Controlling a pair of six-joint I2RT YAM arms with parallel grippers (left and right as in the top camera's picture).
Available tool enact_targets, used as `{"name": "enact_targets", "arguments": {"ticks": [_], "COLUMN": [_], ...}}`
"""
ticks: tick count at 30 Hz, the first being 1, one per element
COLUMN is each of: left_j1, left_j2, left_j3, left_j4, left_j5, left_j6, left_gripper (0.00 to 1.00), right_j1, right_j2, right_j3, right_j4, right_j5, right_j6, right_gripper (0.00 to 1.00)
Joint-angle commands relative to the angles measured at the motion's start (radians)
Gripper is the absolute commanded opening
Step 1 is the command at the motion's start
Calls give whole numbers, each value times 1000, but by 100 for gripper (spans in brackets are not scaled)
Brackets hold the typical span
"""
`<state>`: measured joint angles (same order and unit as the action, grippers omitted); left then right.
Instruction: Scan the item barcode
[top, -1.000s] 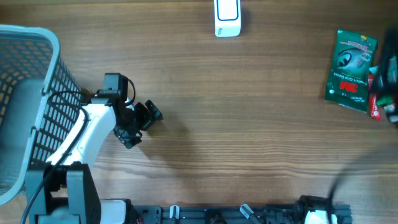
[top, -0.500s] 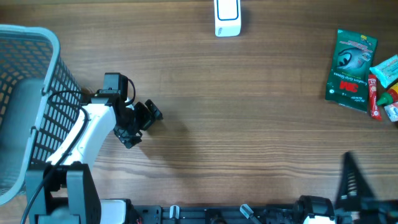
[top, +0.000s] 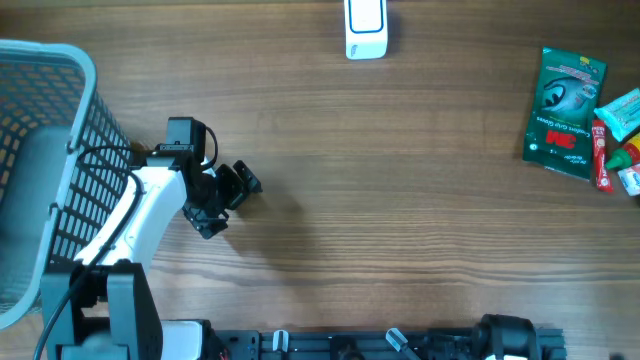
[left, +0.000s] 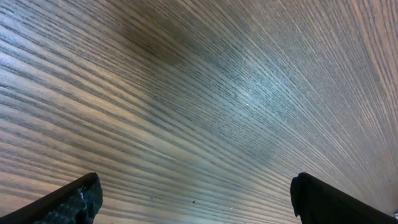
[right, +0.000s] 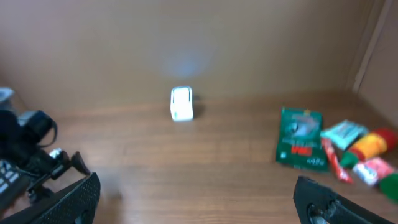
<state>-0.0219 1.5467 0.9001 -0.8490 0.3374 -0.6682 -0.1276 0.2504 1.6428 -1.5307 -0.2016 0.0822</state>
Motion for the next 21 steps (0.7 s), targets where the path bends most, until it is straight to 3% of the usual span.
{"name": "enact_targets", "arguments": {"ticks": [1,10,15,21], "left_j1": [5,5,5,5], "left_j2": [4,4,4,4], "left_j3": [1,1,1,1], "left_j4": [0,0,0,0], "left_j5": [-6,-6,-6,-6], "left_j6": [-1,-1,-1,-1], "left_gripper": [100,100,100,100], "right_j1": [0,3,29,44], "right_j2": [-89,-146,-246,-245], "right_j3": [-2,-12,-137,-267], "right_j4": [35,258,345,450], "right_j5": [54,75,76,70], "right_j6": [-4,-4,-5,31], "right_gripper": [100,100,100,100]}}
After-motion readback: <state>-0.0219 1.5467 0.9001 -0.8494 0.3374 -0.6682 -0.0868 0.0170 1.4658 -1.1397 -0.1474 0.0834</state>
